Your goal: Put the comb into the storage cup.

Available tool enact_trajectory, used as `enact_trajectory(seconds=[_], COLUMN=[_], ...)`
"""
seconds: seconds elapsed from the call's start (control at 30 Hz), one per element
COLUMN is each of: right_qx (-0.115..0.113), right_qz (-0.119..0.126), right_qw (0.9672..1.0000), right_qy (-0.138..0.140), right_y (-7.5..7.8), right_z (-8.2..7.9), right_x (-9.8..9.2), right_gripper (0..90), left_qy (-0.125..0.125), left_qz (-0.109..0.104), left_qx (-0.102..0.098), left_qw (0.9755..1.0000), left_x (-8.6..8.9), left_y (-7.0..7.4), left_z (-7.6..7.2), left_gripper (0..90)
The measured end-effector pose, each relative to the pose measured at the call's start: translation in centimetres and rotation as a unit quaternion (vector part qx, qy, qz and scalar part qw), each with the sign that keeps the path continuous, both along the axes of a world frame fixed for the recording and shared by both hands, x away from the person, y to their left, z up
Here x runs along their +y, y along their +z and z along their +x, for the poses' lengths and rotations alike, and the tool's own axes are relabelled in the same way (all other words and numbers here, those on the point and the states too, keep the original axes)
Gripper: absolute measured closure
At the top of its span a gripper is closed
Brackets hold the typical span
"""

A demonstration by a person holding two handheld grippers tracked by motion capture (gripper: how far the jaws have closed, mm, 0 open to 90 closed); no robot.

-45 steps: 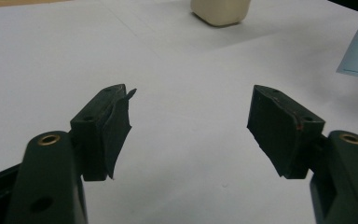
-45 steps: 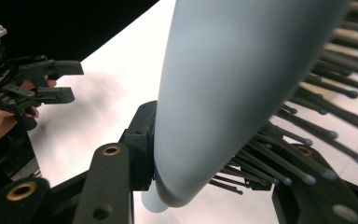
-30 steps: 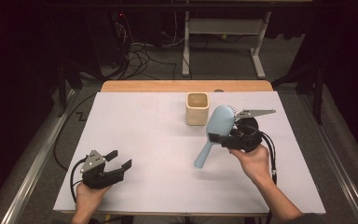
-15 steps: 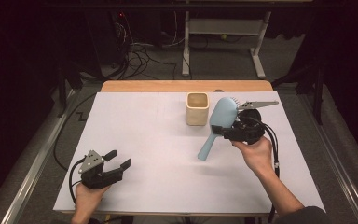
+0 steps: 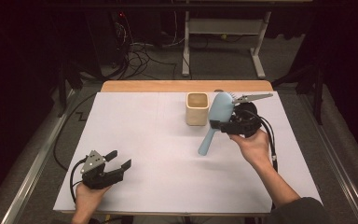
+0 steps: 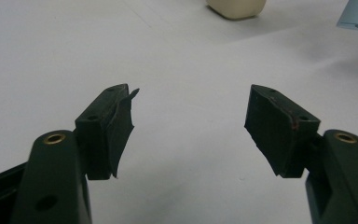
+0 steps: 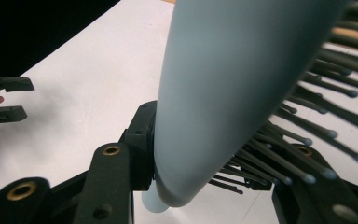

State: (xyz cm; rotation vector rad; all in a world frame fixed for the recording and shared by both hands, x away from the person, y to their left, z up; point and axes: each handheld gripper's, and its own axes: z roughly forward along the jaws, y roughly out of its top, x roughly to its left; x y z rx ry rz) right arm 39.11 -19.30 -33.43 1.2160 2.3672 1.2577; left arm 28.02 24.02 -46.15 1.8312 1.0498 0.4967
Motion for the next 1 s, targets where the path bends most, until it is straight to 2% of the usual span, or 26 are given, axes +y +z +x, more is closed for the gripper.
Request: enact_trajectory(seconds=[0.37,1.0], right_qx=[-0.004,-0.018], right_qz=[-0.015,-0.028], right_qw=[0.9998,0.9991], right_qy=[-0.012,-0.026], right_y=[1.2,3.2], right_z=[1.3,3.3], right_x=[0.2,0.8], right_gripper=[55.5,55.5], left_qy=[0.003,0.006], left_qz=[-0.001,-0.001], left_qx=[0.001,0.005], left_qw=[1.0,1.0], left_x=[0.1,0.3], left_y=[0.0,-0.1], left_z=[0.1,0.2], left_gripper=[32.4,32.5])
